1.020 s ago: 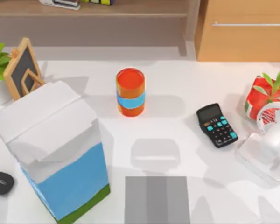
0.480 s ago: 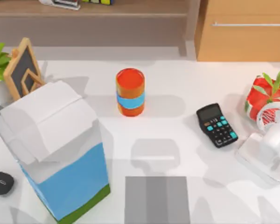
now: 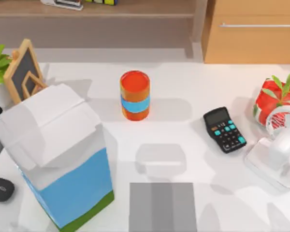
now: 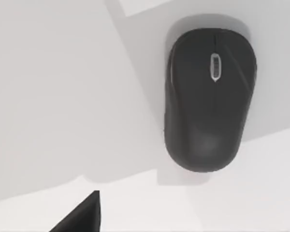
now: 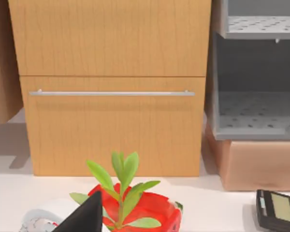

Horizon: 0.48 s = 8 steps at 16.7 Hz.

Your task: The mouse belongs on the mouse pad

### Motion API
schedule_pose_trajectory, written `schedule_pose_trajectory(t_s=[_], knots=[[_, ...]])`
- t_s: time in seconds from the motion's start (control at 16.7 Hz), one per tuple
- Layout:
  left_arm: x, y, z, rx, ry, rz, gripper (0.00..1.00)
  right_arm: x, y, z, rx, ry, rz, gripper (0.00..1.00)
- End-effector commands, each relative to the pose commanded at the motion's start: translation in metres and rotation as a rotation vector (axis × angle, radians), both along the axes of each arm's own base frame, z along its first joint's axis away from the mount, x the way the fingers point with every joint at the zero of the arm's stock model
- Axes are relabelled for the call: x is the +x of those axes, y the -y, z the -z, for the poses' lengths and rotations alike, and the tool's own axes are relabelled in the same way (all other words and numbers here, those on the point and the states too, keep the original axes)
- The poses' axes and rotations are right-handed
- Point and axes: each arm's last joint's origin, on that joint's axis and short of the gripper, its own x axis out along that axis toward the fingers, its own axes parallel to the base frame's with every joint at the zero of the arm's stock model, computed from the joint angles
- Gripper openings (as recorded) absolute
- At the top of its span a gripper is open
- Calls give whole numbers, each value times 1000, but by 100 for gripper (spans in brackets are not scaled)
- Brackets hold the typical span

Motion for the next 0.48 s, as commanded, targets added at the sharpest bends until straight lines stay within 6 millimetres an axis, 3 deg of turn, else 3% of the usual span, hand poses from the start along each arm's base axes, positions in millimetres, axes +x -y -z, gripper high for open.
schedule_pose_trajectory(t_s=[0.24,0.48], knots=[[13,-3,10,-1,3,-1,100,0,0,0,0,0,0,100],[23,-8,48,-1,1,-2,100,0,0,0,0,0,0,100]])
